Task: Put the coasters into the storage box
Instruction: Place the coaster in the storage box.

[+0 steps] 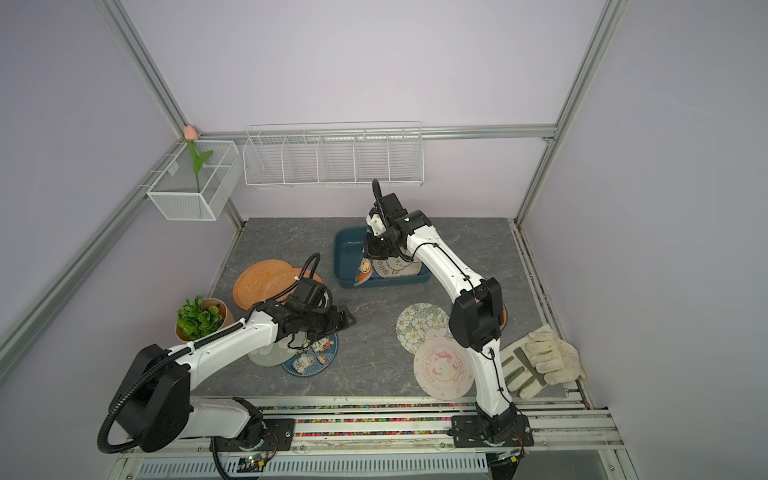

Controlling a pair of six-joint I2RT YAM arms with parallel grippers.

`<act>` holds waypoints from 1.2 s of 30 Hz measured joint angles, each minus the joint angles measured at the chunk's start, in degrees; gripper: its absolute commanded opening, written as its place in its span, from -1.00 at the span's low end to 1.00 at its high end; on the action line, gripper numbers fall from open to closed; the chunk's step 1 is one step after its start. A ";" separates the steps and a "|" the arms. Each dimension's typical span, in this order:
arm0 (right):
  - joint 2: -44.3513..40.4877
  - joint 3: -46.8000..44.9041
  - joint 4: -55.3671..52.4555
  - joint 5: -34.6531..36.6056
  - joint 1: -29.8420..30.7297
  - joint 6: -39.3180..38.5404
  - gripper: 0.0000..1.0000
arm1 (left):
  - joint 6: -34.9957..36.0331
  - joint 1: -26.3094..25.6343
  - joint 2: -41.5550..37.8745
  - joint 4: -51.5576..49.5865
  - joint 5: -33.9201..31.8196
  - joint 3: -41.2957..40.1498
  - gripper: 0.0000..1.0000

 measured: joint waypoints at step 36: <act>10.80 0.92 -8.26 9.53 -9.75 -7.08 0.84 | 0.00 0.61 4.17 -0.15 -0.57 2.43 0.81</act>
